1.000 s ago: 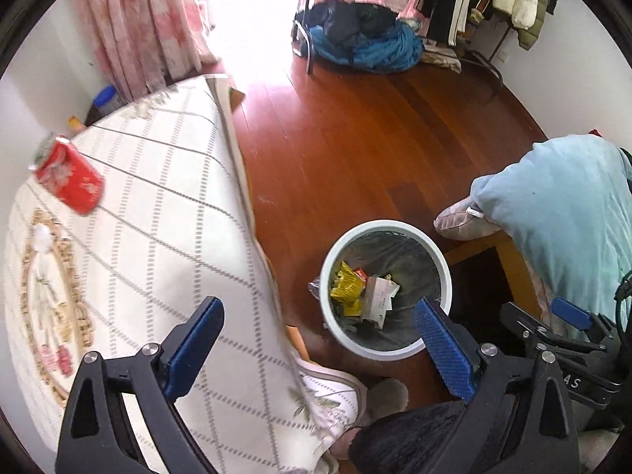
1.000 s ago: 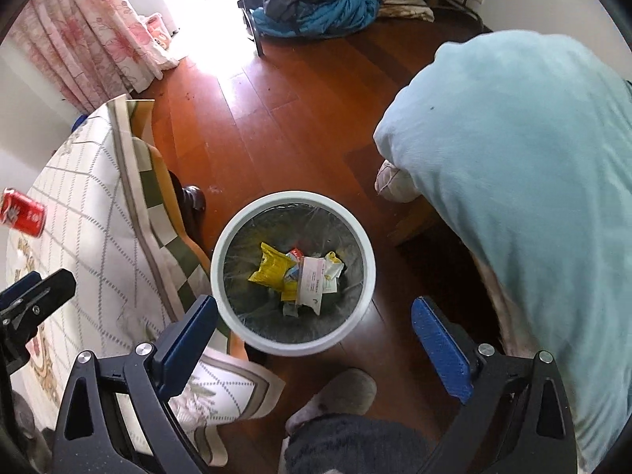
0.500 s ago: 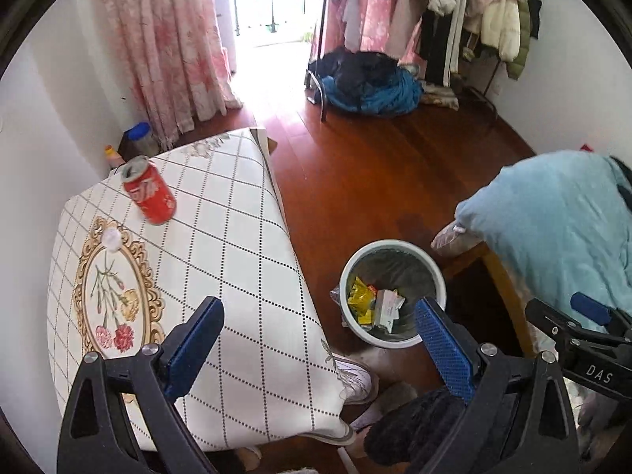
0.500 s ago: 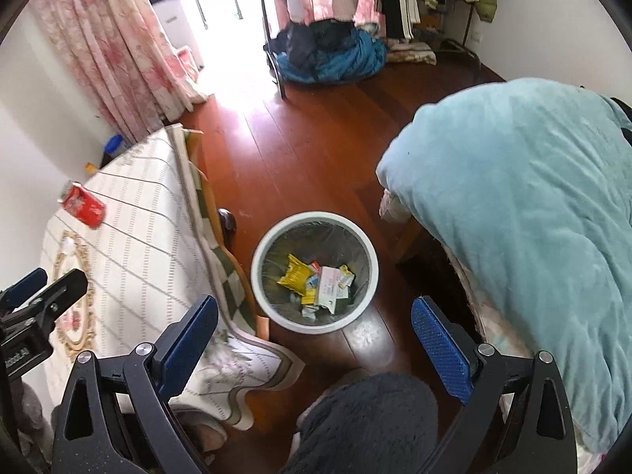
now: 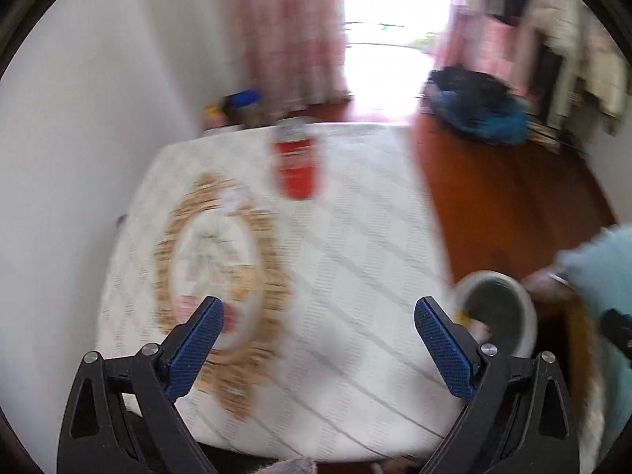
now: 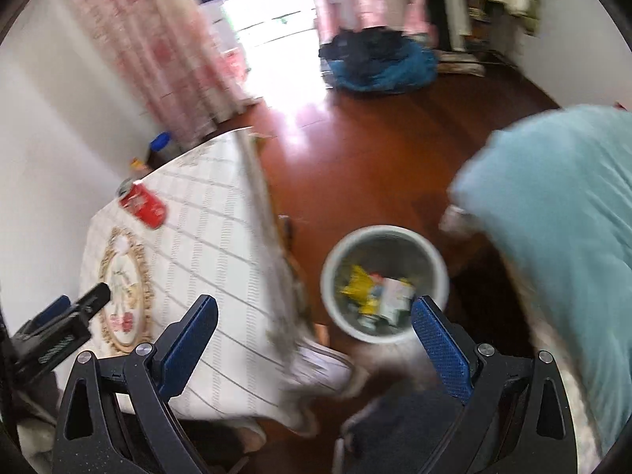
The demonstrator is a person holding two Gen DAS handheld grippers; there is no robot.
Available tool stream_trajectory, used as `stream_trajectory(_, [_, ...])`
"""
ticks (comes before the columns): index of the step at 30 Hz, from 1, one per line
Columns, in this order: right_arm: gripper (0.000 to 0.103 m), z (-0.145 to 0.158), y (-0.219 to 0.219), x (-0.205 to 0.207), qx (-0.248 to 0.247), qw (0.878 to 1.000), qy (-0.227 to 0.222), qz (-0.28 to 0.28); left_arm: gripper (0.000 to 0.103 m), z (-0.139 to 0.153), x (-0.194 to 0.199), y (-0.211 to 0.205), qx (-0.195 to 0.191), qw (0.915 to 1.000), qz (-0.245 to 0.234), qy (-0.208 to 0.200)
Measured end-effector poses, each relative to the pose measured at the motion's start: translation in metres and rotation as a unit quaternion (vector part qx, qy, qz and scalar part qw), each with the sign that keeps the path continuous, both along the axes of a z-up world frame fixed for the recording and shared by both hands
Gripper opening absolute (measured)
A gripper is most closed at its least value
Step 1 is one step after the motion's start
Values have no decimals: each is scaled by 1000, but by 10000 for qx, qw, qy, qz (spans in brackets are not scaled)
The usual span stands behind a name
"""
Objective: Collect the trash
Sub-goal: 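Move both tools back toward the table, then grasp the clear plastic lid with the left tool while the right tool grasps the red cola can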
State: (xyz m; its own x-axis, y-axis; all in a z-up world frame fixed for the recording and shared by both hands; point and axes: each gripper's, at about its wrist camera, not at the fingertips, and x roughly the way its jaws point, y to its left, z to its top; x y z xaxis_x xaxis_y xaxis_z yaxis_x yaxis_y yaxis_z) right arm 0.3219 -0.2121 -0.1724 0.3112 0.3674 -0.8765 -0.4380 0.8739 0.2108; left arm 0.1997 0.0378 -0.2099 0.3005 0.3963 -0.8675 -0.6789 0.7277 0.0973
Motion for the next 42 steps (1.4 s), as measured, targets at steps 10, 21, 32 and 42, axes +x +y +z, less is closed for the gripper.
stream_trajectory(10, [100,-77,253,10,-141,9809,-351,1909,99,-90,-50,158,122,9825,1659,844])
stream_trajectory(21, [100,-143,388,33,-207,9708,-681,2291,102,-137,-32,202,-137,9843,1471,970])
stream_trajectory(32, [69,-146,398,54,-128,9765,-502,2091,102,-128,-3,208,-246,9910,1121,692])
stream_trajectory(42, [69,-140,351,91,-566,9851,-348,1589,86,-135,41,211,-640,9943,666,539])
